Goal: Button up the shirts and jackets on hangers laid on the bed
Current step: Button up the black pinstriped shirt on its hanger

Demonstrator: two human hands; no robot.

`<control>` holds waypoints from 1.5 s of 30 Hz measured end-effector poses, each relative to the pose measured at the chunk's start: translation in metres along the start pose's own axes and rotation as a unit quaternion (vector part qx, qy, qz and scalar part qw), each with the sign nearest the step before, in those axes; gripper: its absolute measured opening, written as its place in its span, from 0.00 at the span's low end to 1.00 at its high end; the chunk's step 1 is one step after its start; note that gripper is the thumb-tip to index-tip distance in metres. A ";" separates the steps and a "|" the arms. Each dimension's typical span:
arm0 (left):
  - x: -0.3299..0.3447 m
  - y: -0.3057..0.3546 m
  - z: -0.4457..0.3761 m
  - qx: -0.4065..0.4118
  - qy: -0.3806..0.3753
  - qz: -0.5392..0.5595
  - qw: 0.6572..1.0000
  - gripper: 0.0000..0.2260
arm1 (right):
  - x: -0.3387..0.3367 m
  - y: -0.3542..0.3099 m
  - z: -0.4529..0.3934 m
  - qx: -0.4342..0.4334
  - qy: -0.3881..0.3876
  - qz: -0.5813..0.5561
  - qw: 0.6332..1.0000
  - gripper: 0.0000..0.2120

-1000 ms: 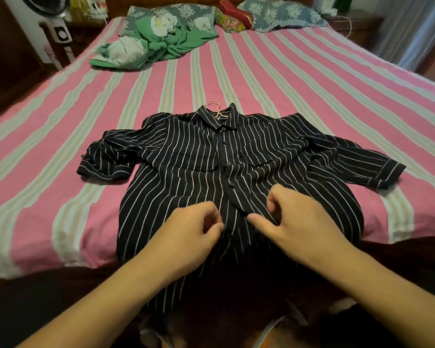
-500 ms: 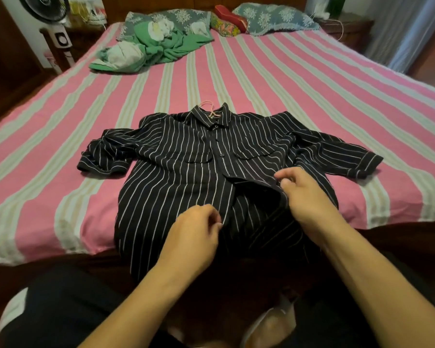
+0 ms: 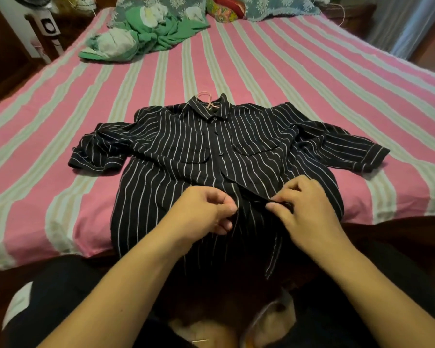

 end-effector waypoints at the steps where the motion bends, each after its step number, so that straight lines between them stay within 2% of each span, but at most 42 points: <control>1: -0.001 -0.001 0.002 -0.005 -0.005 0.033 0.999 0.02 | -0.002 -0.002 0.003 0.015 -0.013 -0.025 0.999 0.03; 3: -0.001 -0.007 0.002 -0.004 0.002 0.039 0.999 0.03 | -0.004 -0.009 0.007 0.089 -0.070 -0.170 0.979 0.04; 4: 0.000 -0.008 0.002 -0.002 0.006 0.036 0.999 0.04 | -0.003 -0.014 0.009 0.138 -0.105 -0.276 0.945 0.05; 7: 0.003 -0.011 0.006 0.010 0.020 0.032 0.999 0.06 | 0.008 -0.031 0.016 0.249 -0.185 -0.526 0.792 0.06; 8: 0.003 -0.012 0.010 0.015 0.023 0.019 0.999 0.06 | 0.012 -0.034 0.019 0.264 -0.201 -0.556 0.763 0.05; 9: 0.004 -0.014 0.013 0.018 0.027 0.003 0.999 0.05 | 0.015 -0.036 0.021 0.271 -0.209 -0.560 0.755 0.04; 12: 0.007 -0.021 0.022 0.021 0.038 -0.026 0.999 0.06 | 0.025 -0.037 0.028 0.287 -0.187 -0.525 0.779 0.04; 16: 0.005 -0.022 0.028 0.008 0.054 0.007 0.998 0.05 | 0.034 -0.042 0.034 0.262 -0.143 -0.392 0.870 0.04; 19: 0.005 -0.022 0.030 -0.007 0.061 0.053 0.997 0.04 | 0.036 -0.046 0.035 0.242 -0.096 -0.353 0.899 0.05; 30: 0.012 -0.027 0.028 -0.010 0.068 0.073 0.995 0.06 | 0.041 -0.044 0.038 0.264 -0.048 -0.324 0.907 0.03; 33: 0.012 -0.026 0.029 -0.015 0.067 0.106 0.992 0.05 | 0.042 -0.045 0.038 0.259 -0.051 -0.309 0.914 0.03; 37: 0.012 -0.025 0.030 -0.012 0.081 0.091 0.993 0.05 | 0.043 -0.045 0.040 0.244 -0.069 -0.315 0.915 0.05; 42: 0.010 -0.026 0.027 -0.008 0.109 0.057 0.992 0.07 | 0.045 -0.047 0.040 0.239 -0.119 -0.408 0.873 0.13; 45: 0.009 -0.023 0.027 -0.001 0.099 0.060 0.993 0.07 | 0.043 -0.048 0.040 0.223 -0.137 -0.425 0.867 0.15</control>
Point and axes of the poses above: each hand's wrist, its own z-axis away from the middle knuckle, its own x-axis out of the palm, y = z × x, the point moved 3 cm from there along -z, towards the middle knuckle, and after that the axes turned 1 degree about y, right-handed, at the moved point
